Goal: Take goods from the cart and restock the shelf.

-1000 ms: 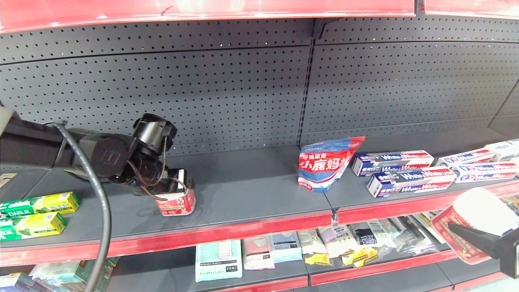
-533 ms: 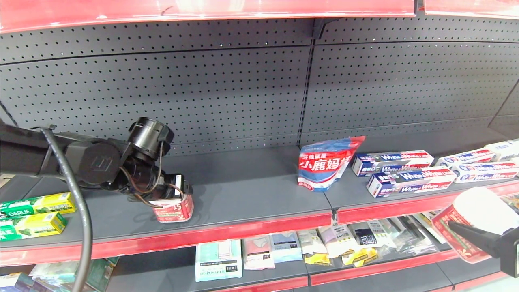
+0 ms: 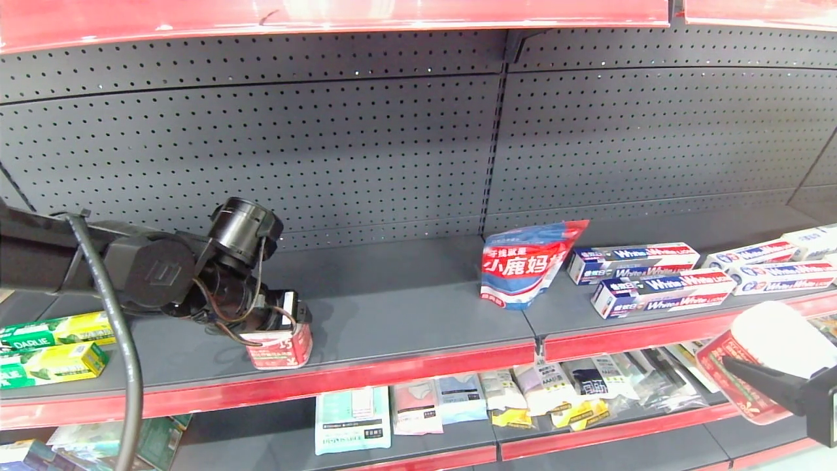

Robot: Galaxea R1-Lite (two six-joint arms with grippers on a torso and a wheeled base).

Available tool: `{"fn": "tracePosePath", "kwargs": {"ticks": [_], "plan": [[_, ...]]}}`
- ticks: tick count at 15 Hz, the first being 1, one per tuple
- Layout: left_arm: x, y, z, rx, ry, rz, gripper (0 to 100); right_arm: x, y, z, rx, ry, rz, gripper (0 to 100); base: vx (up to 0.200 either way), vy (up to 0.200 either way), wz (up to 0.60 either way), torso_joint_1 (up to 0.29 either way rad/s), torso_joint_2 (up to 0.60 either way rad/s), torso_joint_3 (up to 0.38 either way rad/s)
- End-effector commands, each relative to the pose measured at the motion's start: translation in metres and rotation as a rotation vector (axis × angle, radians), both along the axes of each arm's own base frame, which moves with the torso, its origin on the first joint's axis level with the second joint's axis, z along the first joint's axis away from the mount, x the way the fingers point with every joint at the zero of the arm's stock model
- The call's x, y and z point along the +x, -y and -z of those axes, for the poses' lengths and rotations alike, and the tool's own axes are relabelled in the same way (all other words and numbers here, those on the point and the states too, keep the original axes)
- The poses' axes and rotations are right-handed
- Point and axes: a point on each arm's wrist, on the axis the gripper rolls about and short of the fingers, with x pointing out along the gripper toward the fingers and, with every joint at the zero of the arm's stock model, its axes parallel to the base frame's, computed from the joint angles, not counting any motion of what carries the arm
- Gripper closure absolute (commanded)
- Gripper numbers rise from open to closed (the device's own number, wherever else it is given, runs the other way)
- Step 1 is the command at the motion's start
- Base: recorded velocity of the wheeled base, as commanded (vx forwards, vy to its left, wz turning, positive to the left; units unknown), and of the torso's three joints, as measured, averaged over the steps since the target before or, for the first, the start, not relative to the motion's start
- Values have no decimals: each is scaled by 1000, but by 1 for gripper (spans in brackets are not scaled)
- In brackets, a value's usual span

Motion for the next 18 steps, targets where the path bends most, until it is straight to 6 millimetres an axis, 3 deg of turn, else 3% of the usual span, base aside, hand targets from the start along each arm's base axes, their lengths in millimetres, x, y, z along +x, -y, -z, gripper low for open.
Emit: {"fn": "tracePosePath", "kwargs": {"ticks": [1,18], "plan": [[0,0,0,2,1,-2,100,1,0,2,0,-9,-1,100,0,0,0,0,0,0],[-10,3,-6,-6,-12,-34,100,5,0,2,-2,-18,-3,100,0,0,0,0,0,0]]}}
